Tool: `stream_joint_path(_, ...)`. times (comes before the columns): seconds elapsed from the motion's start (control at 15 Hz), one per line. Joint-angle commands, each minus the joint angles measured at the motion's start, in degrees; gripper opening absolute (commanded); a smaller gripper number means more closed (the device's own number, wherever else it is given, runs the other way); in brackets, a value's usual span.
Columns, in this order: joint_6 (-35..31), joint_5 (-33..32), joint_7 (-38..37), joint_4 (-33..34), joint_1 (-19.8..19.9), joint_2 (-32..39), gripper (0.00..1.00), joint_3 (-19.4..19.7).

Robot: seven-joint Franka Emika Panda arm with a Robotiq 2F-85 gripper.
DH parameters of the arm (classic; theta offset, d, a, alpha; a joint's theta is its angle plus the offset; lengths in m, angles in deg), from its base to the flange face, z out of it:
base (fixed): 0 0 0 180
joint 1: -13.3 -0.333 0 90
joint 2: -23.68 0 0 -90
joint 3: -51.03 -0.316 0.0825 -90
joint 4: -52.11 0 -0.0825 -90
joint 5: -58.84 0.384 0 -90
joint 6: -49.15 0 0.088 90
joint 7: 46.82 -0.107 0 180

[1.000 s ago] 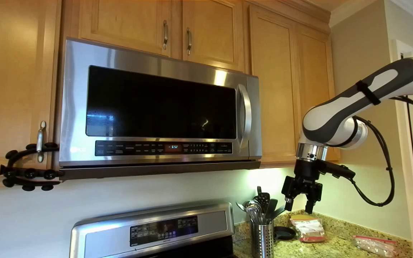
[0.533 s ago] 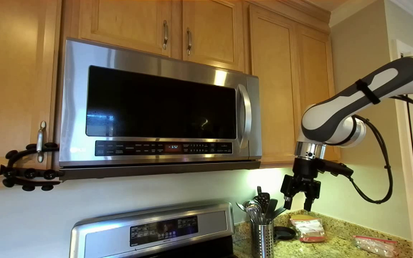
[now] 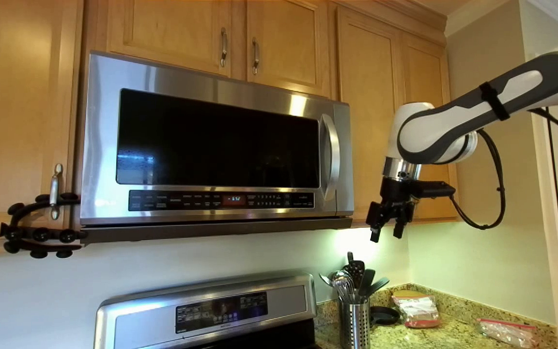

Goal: Open the microwave

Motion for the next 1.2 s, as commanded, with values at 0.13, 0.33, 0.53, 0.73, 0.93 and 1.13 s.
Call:
stream_joint_path(0.13,0.91,-4.19,-0.52,8.76,0.56,2.19,1.00,-1.70)
stream_joint_path(0.33,0.17,-2.62,-0.06,6.32,-0.01,0.39,1.00,-1.10)
stream_joint_path(0.53,0.16,-2.62,-0.06,6.04,-0.01,0.42,1.00,-1.08)
stream_joint_path(0.73,-0.11,-2.83,-0.40,6.81,0.11,0.90,1.00,-1.22)
stream_joint_path(0.93,-1.25,-5.23,-1.93,10.47,1.13,2.59,1.00,-2.17)
stream_joint_path(1.13,-2.04,-7.04,-3.89,13.90,1.83,4.59,1.00,-2.37)
